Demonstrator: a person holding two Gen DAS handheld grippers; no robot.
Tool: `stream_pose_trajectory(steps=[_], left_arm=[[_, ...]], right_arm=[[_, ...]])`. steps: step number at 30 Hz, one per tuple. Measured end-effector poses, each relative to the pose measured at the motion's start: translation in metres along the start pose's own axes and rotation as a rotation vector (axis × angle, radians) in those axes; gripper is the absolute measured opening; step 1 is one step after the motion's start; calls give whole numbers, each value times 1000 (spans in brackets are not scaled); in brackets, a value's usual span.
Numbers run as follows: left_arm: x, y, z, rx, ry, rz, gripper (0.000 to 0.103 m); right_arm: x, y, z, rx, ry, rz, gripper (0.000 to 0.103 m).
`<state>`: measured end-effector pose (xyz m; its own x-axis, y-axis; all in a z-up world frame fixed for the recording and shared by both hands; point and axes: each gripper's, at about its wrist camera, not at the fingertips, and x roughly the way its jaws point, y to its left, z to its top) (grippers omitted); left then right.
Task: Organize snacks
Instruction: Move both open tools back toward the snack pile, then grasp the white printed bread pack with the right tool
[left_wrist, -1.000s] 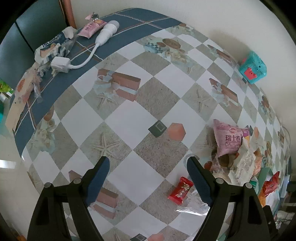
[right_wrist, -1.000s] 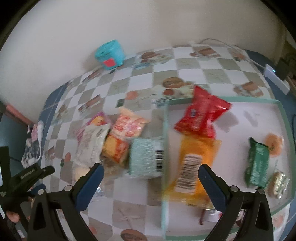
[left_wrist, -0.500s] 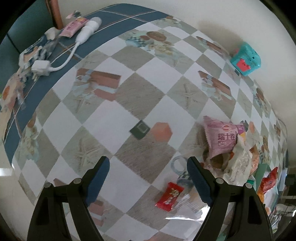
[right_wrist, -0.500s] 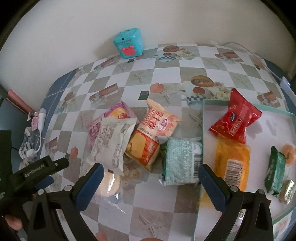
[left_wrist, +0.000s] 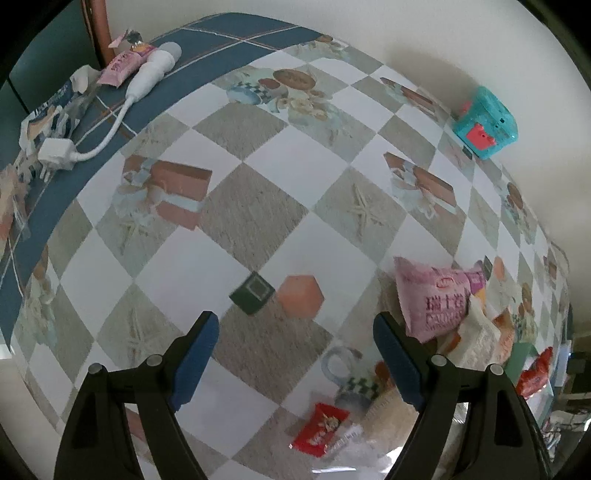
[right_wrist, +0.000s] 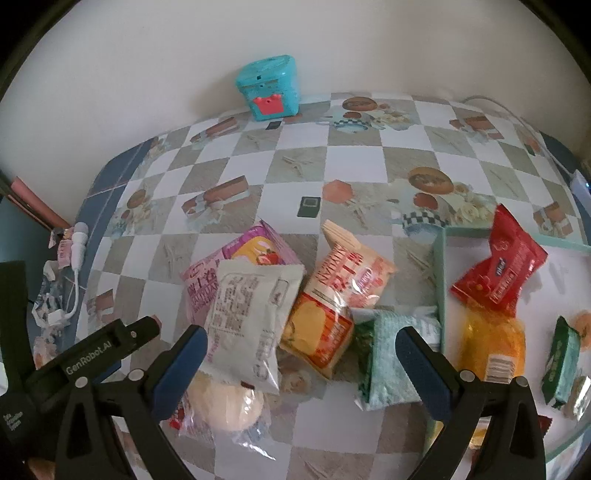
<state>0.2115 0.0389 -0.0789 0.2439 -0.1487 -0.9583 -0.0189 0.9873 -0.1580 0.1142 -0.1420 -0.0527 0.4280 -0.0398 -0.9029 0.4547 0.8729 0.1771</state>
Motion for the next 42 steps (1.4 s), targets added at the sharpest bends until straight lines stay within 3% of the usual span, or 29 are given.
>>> stream_pose_trajectory(steps=[9,18,24,33,42], left_arm=[[1,13,18,8,-29,86,86],[1,13,30,6,-45,93,86],[4,4,32,26,-41,89,86],[-1,-13,30,78,-62,67,86],[-5,-42,28,168,-81,2,86]], right_arm=[[17,20,6,-37,20,-31,103],[32,36,7,-86,42,-86,98],[35,34,6,-89,46,-107,86],[28,20,9,-48,30,-86,60],[25,4,11,-6,29,-21,57]])
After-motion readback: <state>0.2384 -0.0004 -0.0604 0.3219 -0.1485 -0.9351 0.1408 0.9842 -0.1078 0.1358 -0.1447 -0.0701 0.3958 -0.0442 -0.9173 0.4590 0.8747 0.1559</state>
